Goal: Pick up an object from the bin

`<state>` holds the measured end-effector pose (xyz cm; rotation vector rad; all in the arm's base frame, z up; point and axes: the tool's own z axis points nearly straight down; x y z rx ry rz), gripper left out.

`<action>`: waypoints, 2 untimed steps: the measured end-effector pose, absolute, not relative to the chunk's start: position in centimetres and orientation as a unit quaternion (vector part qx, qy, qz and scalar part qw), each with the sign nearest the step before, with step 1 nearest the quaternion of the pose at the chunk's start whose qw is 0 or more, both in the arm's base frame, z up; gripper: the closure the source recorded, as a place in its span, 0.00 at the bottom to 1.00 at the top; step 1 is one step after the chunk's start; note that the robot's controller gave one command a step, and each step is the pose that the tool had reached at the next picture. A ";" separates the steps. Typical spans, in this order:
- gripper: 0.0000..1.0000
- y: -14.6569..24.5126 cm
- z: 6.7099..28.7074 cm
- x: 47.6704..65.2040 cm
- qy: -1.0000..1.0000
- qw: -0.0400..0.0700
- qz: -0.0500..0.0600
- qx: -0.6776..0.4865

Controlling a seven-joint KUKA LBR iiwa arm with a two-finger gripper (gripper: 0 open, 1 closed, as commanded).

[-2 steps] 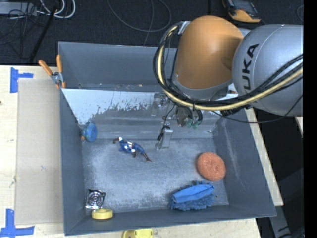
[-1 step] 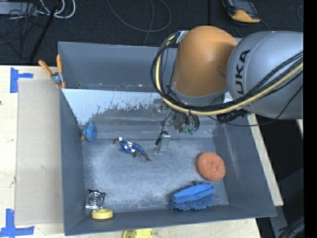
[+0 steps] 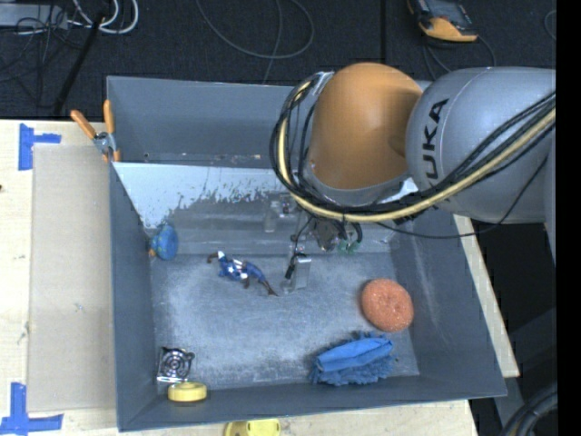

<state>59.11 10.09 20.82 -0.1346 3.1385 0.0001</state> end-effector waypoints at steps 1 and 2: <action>0.00 10.7 16.5 60.1 1.000 0.002 0.000 0.025; 0.00 11.4 13.9 59.3 1.000 -0.003 -0.001 -0.012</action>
Offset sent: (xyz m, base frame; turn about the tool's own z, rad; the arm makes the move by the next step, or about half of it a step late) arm -0.0027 0.0173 -0.0645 -0.0142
